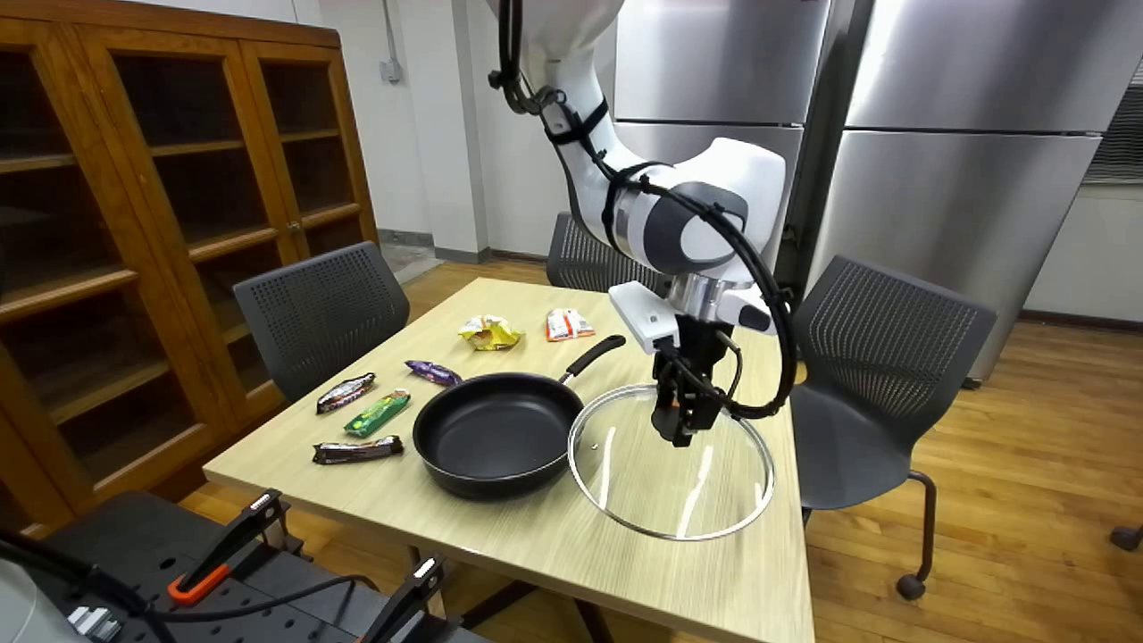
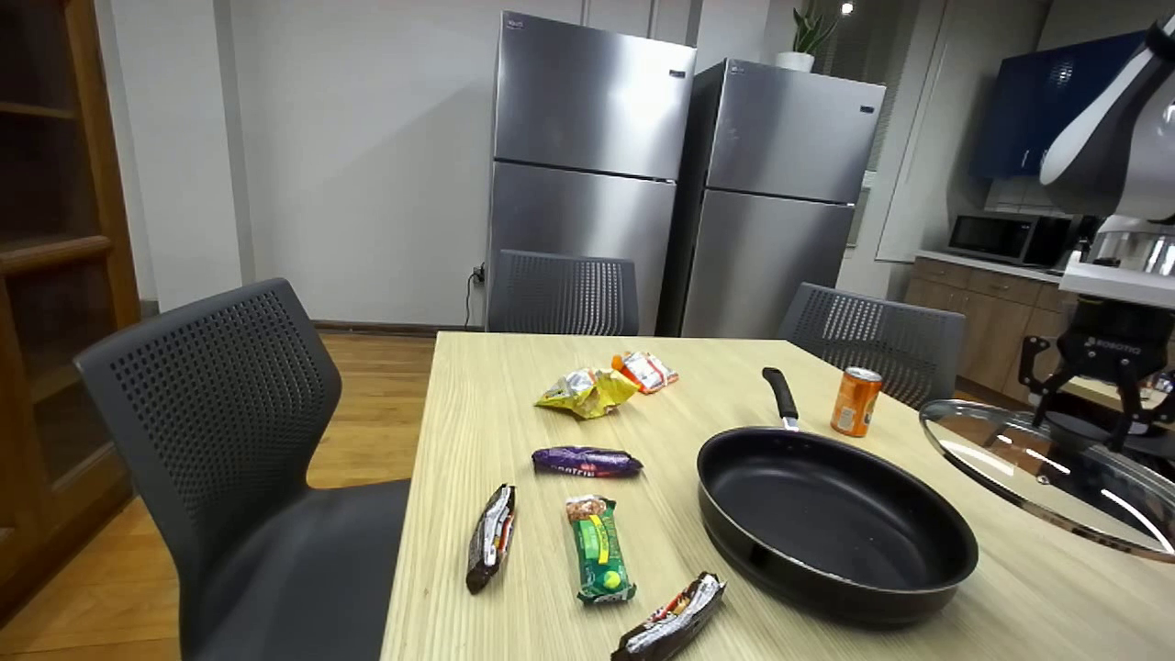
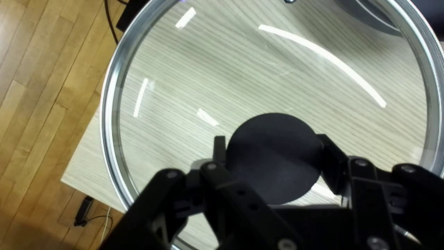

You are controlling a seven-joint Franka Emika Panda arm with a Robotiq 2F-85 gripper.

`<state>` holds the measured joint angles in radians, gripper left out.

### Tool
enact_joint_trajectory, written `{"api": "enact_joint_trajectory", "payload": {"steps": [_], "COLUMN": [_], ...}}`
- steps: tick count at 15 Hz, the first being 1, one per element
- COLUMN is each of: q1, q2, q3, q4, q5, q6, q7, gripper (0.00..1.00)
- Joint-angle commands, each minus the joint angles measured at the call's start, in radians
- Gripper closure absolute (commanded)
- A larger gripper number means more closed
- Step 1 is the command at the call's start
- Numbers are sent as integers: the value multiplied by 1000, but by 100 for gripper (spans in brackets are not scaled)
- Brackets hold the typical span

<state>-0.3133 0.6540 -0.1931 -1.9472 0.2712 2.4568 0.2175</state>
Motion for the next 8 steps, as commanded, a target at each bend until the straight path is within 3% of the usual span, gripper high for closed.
{"api": "enact_joint_trajectory", "payload": {"steps": [1,8], "q1": [-14,-52], "q2": [45,170], "q3": [0,-7], "q4": [92,267], "q5": [39,64], "q6": [-53,-163], "q7": [43,95], "gripper": [61,61]}}
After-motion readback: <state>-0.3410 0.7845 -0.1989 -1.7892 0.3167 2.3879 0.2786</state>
